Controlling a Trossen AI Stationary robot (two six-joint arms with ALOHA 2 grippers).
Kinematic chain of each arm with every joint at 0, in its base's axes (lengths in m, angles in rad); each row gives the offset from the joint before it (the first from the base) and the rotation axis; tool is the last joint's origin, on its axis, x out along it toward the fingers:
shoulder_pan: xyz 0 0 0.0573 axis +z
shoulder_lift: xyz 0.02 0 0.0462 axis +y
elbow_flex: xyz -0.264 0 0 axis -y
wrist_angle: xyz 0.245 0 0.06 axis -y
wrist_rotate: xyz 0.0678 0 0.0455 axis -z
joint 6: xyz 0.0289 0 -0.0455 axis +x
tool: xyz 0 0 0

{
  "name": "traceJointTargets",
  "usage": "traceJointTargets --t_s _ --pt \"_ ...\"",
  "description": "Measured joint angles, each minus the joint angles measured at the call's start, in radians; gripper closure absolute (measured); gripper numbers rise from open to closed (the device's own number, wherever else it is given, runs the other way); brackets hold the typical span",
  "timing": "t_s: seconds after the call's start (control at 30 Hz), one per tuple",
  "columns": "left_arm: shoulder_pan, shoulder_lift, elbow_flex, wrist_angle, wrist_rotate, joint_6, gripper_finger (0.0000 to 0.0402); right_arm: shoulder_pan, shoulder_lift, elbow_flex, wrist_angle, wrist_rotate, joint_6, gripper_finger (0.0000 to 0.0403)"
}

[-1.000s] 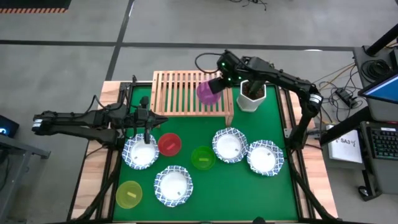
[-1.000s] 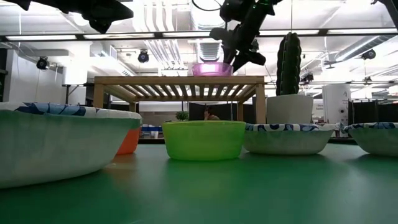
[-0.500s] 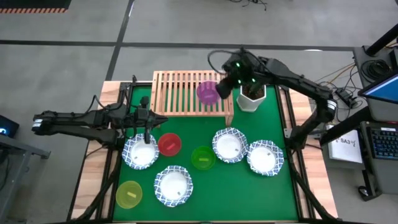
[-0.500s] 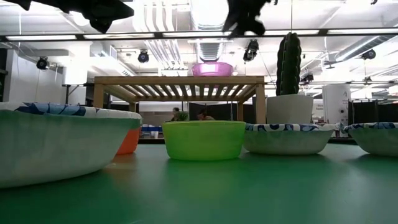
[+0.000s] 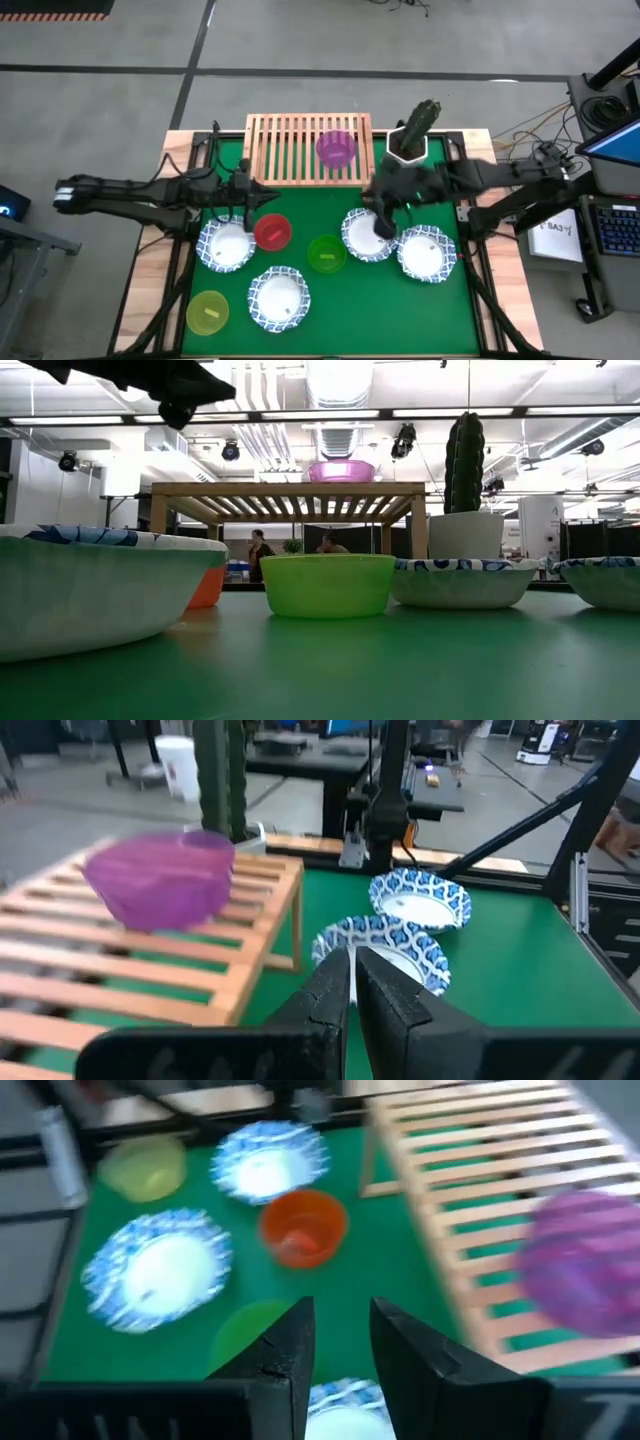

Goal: Place and stack bowls onto a shelf
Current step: Stack the small orange bowl on top of the small purple bowl on the shelf

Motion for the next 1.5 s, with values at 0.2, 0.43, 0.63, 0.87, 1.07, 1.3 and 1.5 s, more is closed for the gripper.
traceJointTargets --t_s 0.2,0.43,0.63,0.87,1.07,1.3,1.5 --pt "-0.001 0.052 0.000 -0.001 0.092 -0.131 0.0397 0.145 -0.057 -0.202 0.129 0.001 -0.015 0.0326" --pt "-0.027 0.104 0.000 -0.119 0.270 -0.430 0.0397 0.227 -0.100 -0.385 0.341 0.001 -0.047 0.0326" --pt "-0.088 0.186 0.000 -0.144 0.290 -0.618 0.0397 0.240 -0.159 -0.516 0.528 0.001 -0.126 0.0338" --pt "-0.147 0.315 0.126 -0.377 0.335 -0.622 0.0397 0.240 -0.238 -0.605 0.615 0.005 -0.204 0.0344" --pt "-0.204 0.473 0.296 -0.689 0.274 -0.448 0.0397 0.240 -0.301 -0.639 0.615 0.007 -0.210 0.0344" --pt "-0.242 0.602 0.397 -0.762 0.209 -0.309 0.0385 0.240 -0.324 -0.683 0.610 0.007 -0.225 0.0344" --pt "-0.242 0.667 0.425 -0.787 0.150 -0.300 0.0331 0.239 -0.326 -0.686 0.603 0.006 -0.274 0.0344"
